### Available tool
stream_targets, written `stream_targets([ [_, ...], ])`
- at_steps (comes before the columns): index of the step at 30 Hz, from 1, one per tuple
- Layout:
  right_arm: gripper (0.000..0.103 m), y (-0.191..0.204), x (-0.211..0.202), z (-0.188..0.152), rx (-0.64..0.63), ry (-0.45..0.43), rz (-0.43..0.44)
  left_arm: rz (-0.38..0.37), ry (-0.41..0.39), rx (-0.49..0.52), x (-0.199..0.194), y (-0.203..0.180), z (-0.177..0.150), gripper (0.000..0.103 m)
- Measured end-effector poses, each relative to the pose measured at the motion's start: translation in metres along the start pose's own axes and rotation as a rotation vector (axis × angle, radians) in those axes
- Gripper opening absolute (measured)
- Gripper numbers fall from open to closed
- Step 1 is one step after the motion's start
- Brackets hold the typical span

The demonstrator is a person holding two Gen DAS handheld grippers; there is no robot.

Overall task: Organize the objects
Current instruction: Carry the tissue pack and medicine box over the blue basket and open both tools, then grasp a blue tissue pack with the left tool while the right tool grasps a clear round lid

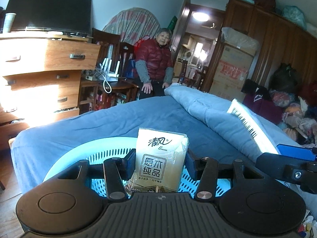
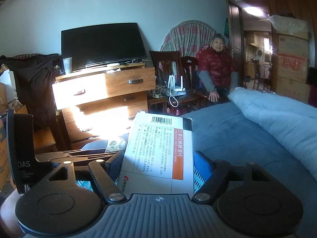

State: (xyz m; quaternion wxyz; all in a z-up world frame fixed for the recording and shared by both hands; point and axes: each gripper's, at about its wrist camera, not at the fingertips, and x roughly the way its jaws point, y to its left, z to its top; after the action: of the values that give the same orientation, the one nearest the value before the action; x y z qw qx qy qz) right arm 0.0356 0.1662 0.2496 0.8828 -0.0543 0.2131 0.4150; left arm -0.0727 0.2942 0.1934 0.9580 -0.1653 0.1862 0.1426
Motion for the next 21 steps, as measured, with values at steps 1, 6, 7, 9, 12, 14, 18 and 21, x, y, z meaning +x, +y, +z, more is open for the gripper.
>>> stream_targets([
  [1, 0.077, 0.001, 0.002, 0.000, -0.001, 0.004, 0.004, 0.008, -0.002, -0.001, 0.000, 0.001, 0.000, 0.057],
  [6, 0.093, 0.001, -0.004, -0.005, 0.004, -0.017, -0.015, 0.046, -0.024, -0.004, -0.006, 0.002, 0.000, 0.098],
  [7, 0.094, -0.002, -0.011, -0.006, 0.018, -0.030, -0.018, 0.044, -0.032, 0.002, -0.008, 0.000, 0.001, 0.100],
  [9, 0.094, -0.012, -0.032, -0.012, 0.053, -0.065, -0.024, 0.036, -0.046, 0.011, -0.014, -0.007, 0.003, 0.100],
  [12, 0.096, -0.033, -0.091, -0.047, 0.116, -0.174, -0.081, -0.033, -0.091, 0.048, -0.028, -0.030, 0.004, 0.100],
  [14, 0.101, -0.049, -0.134, -0.086, 0.178, -0.222, -0.154, -0.120, -0.107, 0.089, -0.039, -0.053, 0.002, 0.100],
  [18, 0.101, -0.076, -0.202, -0.196, 0.263, -0.116, -0.352, -0.404, -0.067, 0.274, -0.054, -0.136, -0.034, 0.103],
  [21, 0.098, -0.096, -0.248, -0.272, 0.416, 0.014, -0.461, -0.641, 0.111, 0.379, -0.043, -0.206, -0.096, 0.103],
])
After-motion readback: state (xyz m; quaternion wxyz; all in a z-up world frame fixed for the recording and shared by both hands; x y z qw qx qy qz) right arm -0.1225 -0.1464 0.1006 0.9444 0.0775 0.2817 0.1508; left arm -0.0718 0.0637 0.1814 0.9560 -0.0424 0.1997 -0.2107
